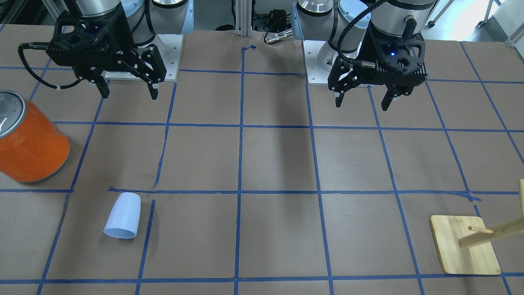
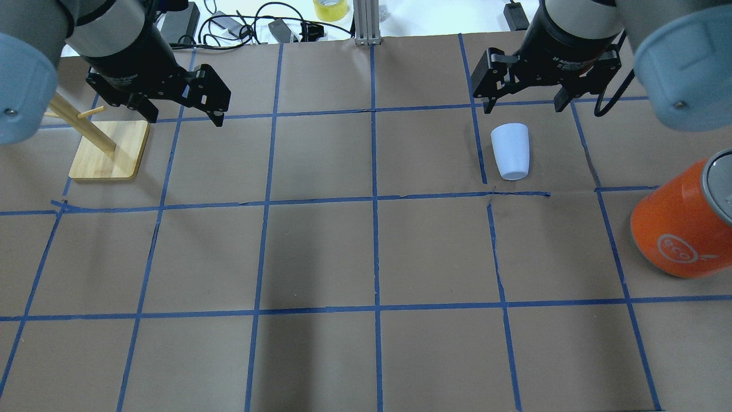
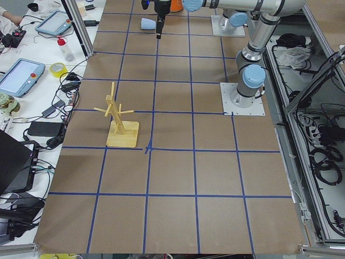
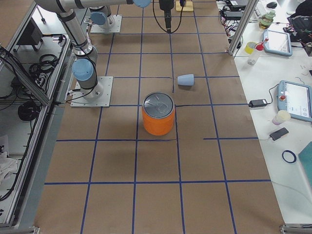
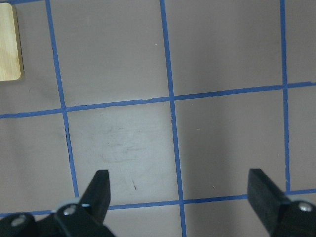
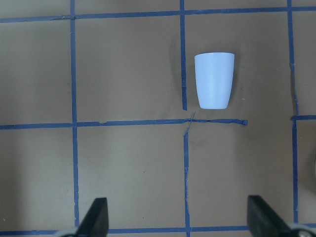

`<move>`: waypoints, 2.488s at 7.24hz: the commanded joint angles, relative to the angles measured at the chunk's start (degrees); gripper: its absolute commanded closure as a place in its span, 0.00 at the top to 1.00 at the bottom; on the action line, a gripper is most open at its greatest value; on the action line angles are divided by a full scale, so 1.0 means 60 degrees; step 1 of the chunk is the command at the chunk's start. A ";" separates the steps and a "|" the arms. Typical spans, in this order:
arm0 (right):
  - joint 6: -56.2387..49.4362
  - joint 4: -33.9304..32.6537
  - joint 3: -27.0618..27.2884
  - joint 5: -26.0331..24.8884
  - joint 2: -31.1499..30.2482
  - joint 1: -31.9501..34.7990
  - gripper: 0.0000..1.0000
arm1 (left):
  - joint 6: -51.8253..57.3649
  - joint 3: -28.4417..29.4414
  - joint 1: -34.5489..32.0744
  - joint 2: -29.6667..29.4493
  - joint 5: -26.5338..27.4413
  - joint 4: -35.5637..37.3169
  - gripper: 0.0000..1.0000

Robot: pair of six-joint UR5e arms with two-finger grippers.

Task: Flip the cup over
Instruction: 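Move the right gripper above the upright white cup, then lower the right gripper and grasp the white cup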

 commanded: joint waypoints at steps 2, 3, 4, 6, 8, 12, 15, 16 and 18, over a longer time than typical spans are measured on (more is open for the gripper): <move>0.0008 0.0016 0.0016 -0.0012 0.0002 0.0006 1.00 | 0.0000 0.0004 0.0000 0.0000 0.0000 -0.0015 1.00; -0.0079 0.0030 0.0030 -0.0027 0.0002 0.0006 1.00 | 0.0000 0.0004 0.0000 0.0000 0.0000 0.0000 1.00; -0.0123 0.0031 0.0059 -0.0027 0.0002 0.0006 1.00 | 0.0000 -0.0010 0.0000 0.0000 0.0000 -0.0014 1.00; -0.0123 0.0016 0.0089 -0.0027 -0.0012 0.0006 1.00 | 0.0000 -0.0010 0.0000 0.0000 0.0000 -0.0014 1.00; -0.0138 0.0001 0.0002 -0.0012 0.0017 -0.0037 1.00 | 0.0000 -0.0010 0.0000 0.0000 0.0000 0.0000 1.00; -0.0167 0.0453 -0.1927 0.0119 0.1842 -0.0900 1.00 | 0.0000 -0.0010 0.0000 0.0000 0.0000 -0.0015 1.00; -0.0211 0.0309 -0.1860 0.0018 0.3586 -0.1268 1.00 | 0.0000 0.0004 0.0000 0.0000 0.0000 0.0000 1.00; -0.0197 0.0265 -0.1685 0.0003 0.3910 -0.1297 1.00 | 0.0000 0.0004 0.0000 0.0000 0.0000 0.0000 1.00; -0.0662 -0.1716 -0.0578 -0.0244 0.4511 -0.1326 1.00 | 0.0000 0.0004 0.0000 0.0000 0.0000 0.0000 1.00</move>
